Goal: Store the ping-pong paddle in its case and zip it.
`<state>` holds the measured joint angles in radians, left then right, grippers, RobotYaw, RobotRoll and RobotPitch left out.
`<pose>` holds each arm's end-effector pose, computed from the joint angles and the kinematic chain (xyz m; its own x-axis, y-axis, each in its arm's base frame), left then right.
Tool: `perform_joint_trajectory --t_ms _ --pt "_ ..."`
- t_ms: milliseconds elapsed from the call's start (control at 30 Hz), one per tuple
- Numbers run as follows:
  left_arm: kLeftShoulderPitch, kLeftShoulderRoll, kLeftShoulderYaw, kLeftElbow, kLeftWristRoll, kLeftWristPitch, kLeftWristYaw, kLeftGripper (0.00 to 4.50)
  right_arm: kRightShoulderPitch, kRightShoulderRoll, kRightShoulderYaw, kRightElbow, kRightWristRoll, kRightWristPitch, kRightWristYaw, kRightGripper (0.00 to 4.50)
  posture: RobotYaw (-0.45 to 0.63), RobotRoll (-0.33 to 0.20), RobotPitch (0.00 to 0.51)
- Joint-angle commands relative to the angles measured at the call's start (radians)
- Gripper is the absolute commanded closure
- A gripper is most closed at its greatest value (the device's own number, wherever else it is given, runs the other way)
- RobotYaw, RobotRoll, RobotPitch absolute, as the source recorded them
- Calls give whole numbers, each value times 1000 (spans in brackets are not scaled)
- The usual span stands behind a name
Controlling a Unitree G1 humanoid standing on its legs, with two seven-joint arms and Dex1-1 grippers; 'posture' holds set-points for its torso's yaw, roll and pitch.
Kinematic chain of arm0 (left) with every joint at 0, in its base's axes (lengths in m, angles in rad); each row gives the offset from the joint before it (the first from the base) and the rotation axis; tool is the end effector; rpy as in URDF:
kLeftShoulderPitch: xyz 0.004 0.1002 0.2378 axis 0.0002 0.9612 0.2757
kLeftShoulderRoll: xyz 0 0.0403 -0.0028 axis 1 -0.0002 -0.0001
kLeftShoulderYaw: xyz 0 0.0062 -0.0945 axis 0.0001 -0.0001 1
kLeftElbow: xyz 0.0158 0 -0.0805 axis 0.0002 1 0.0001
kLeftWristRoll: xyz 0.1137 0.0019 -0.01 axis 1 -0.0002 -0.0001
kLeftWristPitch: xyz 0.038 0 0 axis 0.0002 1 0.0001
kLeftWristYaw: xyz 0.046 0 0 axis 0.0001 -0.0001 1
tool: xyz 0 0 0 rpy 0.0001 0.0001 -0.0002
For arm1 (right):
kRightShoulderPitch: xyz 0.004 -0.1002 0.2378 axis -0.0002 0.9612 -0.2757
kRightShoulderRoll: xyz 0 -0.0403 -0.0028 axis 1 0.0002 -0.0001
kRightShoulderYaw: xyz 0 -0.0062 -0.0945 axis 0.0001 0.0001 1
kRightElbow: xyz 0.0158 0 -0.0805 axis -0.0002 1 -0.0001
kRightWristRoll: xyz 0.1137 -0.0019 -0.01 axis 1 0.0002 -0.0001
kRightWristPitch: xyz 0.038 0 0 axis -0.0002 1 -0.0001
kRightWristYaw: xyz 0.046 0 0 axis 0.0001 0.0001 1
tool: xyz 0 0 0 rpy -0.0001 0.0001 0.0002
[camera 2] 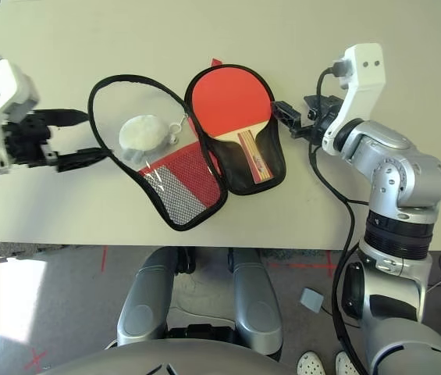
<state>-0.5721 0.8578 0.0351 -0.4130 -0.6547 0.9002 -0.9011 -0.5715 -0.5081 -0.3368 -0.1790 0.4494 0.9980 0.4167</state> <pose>0.2417 0.2051 0.2624 0.4530 -0.8385 -0.3029 0.8907 0.4108 0.1949 0.2643 -0.2454 0.2266 0.9327 0.3430 -0.1113 -0.3352 0.9385 0.0831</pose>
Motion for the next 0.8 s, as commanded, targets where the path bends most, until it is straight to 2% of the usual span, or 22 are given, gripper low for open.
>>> perform_joint_trajectory --t_ms 33,100,233,367,433,533,800 --pt "-40 -80 -82 -64 -47 55 29 0 18 -17 -63 38 41 -4 9 8 21 0 355" --pt "-69 -151 -157 -53 -9 31 49 0 5 -22 -110 80 95 2 46 8 -2 0 356" --pt "-103 -272 -263 12 87 -45 93 0 1 -74 -110 125 132 -24 119 8 -17 0 360" --pt "-131 -408 -328 117 192 -140 166 0 0 -123 -109 143 176 10 167 8 -37 0 365" --pt "-130 -437 -339 141 224 -170 172 0 6 -139 -102 137 199 34 180 8 -37 0 365" --pt "-117 -423 -333 139 238 -181 149 0 26 -161 -90 106 237 88 200 8 -48 0 368" --pt "-97 -271 -249 74 180 -112 54 0 91 -152 -9 35 292 197 194 8 -37 0 371"
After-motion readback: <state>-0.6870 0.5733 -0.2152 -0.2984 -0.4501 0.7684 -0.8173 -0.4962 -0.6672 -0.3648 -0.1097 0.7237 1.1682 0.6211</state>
